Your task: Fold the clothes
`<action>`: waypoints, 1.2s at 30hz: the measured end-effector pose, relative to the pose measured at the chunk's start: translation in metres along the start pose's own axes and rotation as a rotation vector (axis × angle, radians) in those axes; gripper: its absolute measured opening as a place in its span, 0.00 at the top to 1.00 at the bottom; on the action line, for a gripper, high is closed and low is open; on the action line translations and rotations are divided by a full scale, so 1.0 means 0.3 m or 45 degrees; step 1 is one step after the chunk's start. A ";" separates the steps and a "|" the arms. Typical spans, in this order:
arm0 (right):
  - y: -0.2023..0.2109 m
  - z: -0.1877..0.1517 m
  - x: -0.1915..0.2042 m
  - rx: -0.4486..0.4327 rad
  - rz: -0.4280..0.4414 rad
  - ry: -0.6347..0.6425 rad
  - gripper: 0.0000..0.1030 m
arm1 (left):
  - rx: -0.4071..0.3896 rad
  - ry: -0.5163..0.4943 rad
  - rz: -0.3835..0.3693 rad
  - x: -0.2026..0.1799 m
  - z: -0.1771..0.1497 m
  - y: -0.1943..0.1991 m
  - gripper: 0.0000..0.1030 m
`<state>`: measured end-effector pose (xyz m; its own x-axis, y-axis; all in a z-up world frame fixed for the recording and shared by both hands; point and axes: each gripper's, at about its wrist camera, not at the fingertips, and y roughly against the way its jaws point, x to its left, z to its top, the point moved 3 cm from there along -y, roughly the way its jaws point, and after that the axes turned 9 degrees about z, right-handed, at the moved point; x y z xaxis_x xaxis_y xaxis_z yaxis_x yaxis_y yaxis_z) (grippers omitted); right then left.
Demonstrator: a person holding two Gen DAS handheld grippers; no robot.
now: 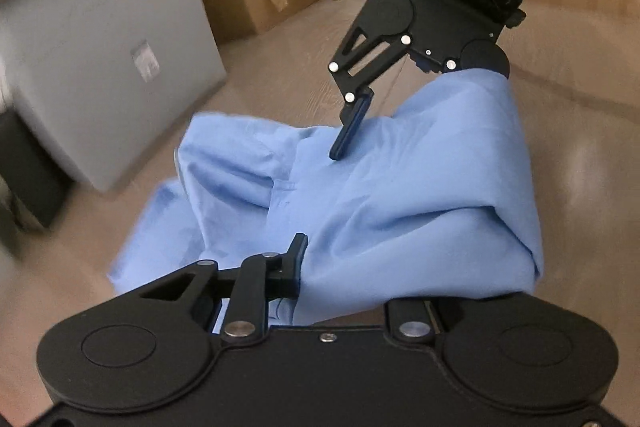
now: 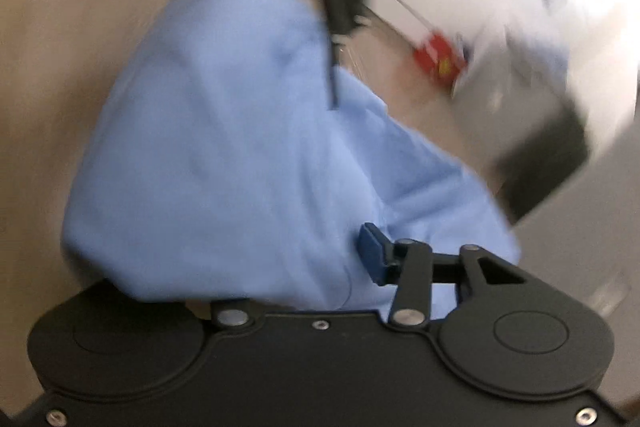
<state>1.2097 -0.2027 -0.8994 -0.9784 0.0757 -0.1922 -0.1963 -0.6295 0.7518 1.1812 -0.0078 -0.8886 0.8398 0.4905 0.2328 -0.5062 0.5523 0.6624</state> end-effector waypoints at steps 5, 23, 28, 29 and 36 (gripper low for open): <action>0.080 0.029 0.003 -0.037 0.533 -0.562 0.55 | 0.187 0.398 -0.515 -0.055 -0.033 0.093 0.81; -0.015 -0.219 -0.029 -0.127 0.880 -1.970 0.20 | 0.344 1.676 -0.501 -0.152 -0.389 0.179 0.61; 0.146 -0.124 -0.029 -0.112 0.314 -1.585 0.20 | 0.367 1.725 -0.372 -0.094 -0.396 0.284 0.20; 0.166 -0.094 -0.007 -0.148 0.293 -1.523 0.20 | 0.326 1.692 -0.327 -0.084 -0.383 0.311 0.15; 0.042 0.045 0.211 -0.121 0.247 -1.129 0.20 | 0.365 1.387 -0.087 -0.117 -0.231 0.296 0.02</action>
<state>1.1445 -0.1954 -0.8937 -0.6919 0.5039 0.5171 -0.0558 -0.7513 0.6576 1.0932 0.0707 -0.8873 0.1739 0.8694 -0.4624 -0.2842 0.4939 0.8218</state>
